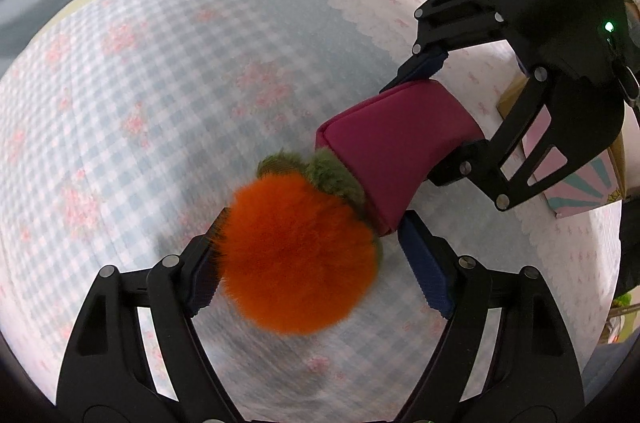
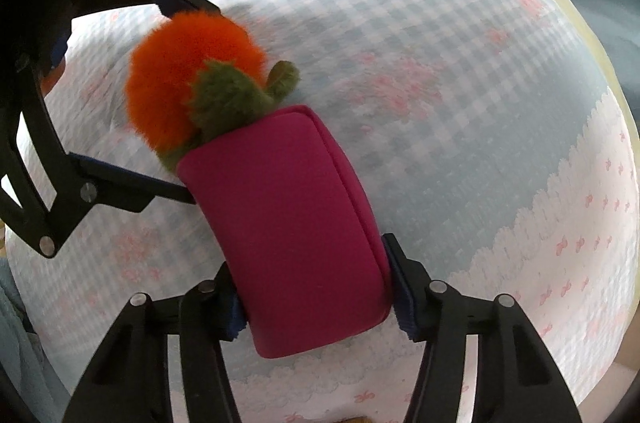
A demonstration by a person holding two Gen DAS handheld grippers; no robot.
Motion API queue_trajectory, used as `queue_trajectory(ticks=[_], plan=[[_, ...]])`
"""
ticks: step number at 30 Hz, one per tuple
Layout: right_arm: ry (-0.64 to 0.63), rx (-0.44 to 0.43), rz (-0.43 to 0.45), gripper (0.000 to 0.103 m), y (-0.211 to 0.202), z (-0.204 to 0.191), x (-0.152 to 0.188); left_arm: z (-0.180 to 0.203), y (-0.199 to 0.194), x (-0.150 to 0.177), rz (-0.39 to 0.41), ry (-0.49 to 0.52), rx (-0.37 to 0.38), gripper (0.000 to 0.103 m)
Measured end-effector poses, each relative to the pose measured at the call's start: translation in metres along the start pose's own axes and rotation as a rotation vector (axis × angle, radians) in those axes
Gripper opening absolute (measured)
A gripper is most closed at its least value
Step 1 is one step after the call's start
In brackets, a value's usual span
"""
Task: Organize soft objects
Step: 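Grasp the orange pompom with the left tool while the right tool grasps the magenta pouch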
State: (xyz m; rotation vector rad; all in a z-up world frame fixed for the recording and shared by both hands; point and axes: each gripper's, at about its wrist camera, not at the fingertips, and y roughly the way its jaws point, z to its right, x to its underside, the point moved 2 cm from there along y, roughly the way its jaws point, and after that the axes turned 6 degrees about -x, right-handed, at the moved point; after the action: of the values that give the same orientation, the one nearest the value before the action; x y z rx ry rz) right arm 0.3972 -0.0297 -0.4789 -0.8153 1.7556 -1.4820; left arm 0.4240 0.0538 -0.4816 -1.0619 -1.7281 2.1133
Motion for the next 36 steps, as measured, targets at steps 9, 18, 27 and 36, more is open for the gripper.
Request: queue_trajectory(ticks=[9,18,27,36], plan=[[0.051,0.016,-0.002,0.05,-0.008,0.011,0.0,-0.002,-0.003,0.007,-0.006,-0.011,-0.005,0.079],[0.099,0.03,-0.006,0.049,-0.009,0.018,0.0,0.008,0.008,0.007,-0.025,0.008,-0.031,0.067],[0.155,0.056,-0.004,0.048,-0.014,0.019,0.004,0.004,0.007,0.01,-0.027,-0.038,-0.062,0.034],[0.244,0.094,0.043,0.045,-0.033,0.007,0.017,0.01,-0.022,0.021,0.027,-0.088,-0.089,0.032]])
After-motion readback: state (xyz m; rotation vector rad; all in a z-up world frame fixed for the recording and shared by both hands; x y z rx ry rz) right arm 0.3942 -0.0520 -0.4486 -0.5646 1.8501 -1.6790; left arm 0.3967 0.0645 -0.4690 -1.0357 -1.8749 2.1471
